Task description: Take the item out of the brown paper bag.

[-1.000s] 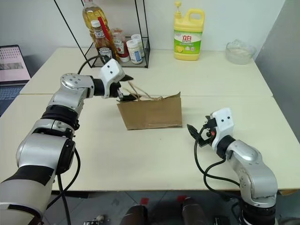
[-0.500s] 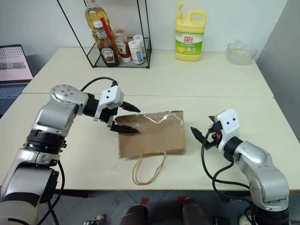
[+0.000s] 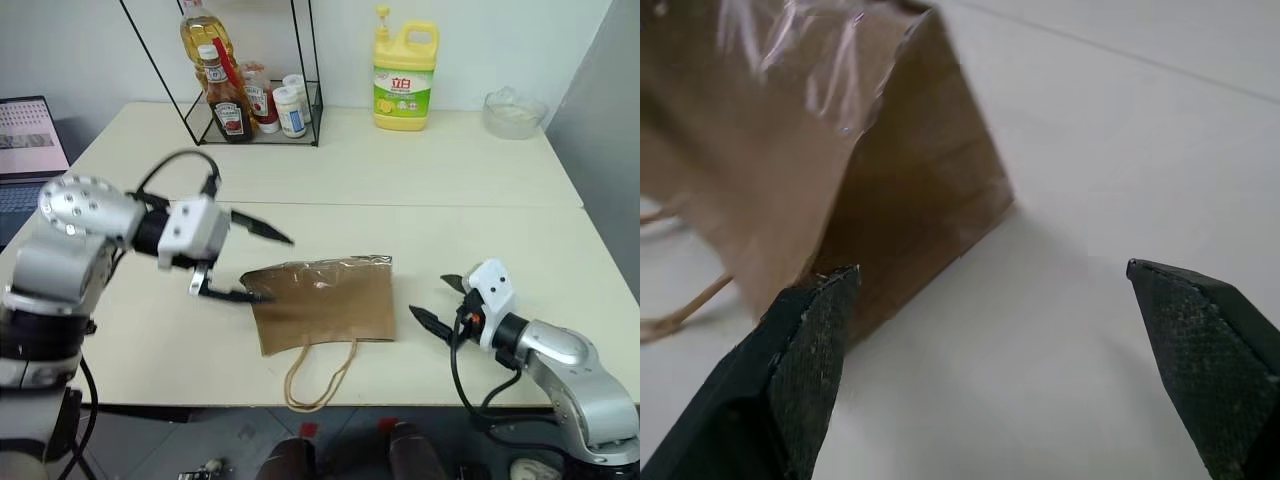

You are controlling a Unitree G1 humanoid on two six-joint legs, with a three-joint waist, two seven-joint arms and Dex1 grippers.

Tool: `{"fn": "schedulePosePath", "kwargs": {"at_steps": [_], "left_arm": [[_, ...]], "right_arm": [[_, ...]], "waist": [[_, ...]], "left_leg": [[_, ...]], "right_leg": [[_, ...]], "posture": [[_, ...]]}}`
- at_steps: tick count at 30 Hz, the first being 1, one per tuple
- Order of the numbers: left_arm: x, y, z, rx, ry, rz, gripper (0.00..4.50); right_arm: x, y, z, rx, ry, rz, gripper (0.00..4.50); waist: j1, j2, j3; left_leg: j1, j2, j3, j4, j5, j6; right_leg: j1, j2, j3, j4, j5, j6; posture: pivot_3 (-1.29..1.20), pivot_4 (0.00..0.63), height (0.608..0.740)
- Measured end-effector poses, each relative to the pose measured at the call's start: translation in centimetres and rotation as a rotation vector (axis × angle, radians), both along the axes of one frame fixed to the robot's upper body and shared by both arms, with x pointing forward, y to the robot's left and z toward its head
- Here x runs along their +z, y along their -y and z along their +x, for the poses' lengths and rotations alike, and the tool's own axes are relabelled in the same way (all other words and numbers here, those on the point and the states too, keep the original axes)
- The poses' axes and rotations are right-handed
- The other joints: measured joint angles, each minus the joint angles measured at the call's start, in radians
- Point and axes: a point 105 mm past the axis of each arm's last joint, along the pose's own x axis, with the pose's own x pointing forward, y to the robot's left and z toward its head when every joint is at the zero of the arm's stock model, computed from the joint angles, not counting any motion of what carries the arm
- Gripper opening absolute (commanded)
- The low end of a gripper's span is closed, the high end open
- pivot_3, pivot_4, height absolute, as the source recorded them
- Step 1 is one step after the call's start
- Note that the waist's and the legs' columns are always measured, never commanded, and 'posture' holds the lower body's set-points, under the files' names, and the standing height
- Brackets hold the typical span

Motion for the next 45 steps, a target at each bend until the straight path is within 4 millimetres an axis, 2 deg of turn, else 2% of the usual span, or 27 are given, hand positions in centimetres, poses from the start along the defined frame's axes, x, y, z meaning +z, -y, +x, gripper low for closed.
{"fn": "schedulePosePath", "kwargs": {"at_steps": [3,6,9,12,20,23,28,35,42,45], "left_arm": [[-2.0,-0.1,-1.3,-0.092,0.034,0.047,4.50],[-3.2,-0.6,-1.3,-0.144,0.094,0.065,4.50],[-5.3,-0.7,-1.1,-0.172,0.100,0.060,4.50],[-7.5,0.3,-1.3,-0.197,0.084,0.026,4.50],[-9.6,2.1,-0.9,-0.213,0.125,-0.017,4.50],[-10.0,2.6,-0.7,-0.190,0.111,-0.043,3.94],[-9.5,4.1,0.3,-0.048,-0.056,-0.181,2.30],[-7.9,3.8,0.2,0.084,-0.238,-0.272,0.16],[-6.8,4.0,1.7,0.300,-0.411,-0.411,0.08],[-6.0,3.8,2.8,0.391,-0.474,-0.464,0.08]], "right_arm": [[-0.2,-0.4,-1.0,0.094,-0.029,-0.014,4.48],[-0.7,-0.5,-2.1,0.198,-0.052,-0.074,4.48],[-1.3,-1.0,-3.0,0.286,-0.072,-0.105,4.48],[-1.6,-1.5,-3.2,0.318,-0.072,-0.103,4.48],[-1.3,-1.4,-2.7,0.316,-0.054,-0.121,4.48],[-1.3,-1.4,-2.6,0.312,-0.059,-0.124,4.50],[-0.7,-1.4,-2.2,0.318,-0.036,-0.139,4.50],[-1.8,-0.3,-2.9,0.361,0.000,-0.255,4.50],[-3.5,-1.7,-3.9,0.580,0.234,-0.411,4.50],[-3.4,-2.7,-3.5,0.670,0.412,-0.428,4.50]], "waist": [[0.001,0.000,0.000],[0.004,-0.001,0.000],[0.004,-0.001,0.000],[0.005,-0.001,0.000],[0.007,-0.002,0.000],[0.007,-0.002,0.000],[0.008,-0.002,0.000],[0.007,-0.002,0.000],[0.008,-0.002,0.000],[0.006,-0.002,0.000]], "left_leg": [[0.000,0.000,0.000,0.001,0.000,0.000],[0.002,0.000,0.001,0.001,0.000,0.000],[0.002,0.000,0.001,0.001,0.000,0.000],[0.001,0.000,0.000,0.001,0.000,0.000],[0.001,0.000,0.000,0.001,0.000,0.000],[0.002,0.000,0.000,0.001,0.000,0.000],[0.001,0.000,-0.001,0.002,0.000,0.000],[0.002,0.000,0.000,0.002,0.000,0.000],[0.003,0.000,0.000,0.002,0.000,0.000],[0.003,0.000,0.000,0.002,0.000,0.000]], "right_leg": [[0.001,0.000,0.000,0.000,0.000,0.000],[0.002,0.000,0.001,0.000,0.000,0.000],[0.002,0.000,0.001,-0.001,0.000,0.000],[0.002,0.000,0.001,-0.001,0.000,0.000],[0.002,0.000,0.001,-0.001,0.000,0.000],[0.002,0.000,0.001,0.000,0.000,0.000],[0.002,0.000,0.000,0.000,0.000,0.000],[0.003,0.001,0.000,0.000,0.000,0.000],[0.003,0.001,0.000,0.000,0.000,0.000],[0.003,0.001,0.000,0.001,0.000,0.000]], "posture": [[0.00,0.150,0.740],[0.00,0.150,0.740],[0.00,0.150,0.740],[0.00,0.150,0.740],[0.00,0.150,0.740],[0.00,0.150,0.740],[0.00,0.150,0.740],[0.00,0.150,0.740],[0.00,0.150,0.740],[0.00,0.150,0.740]]}}
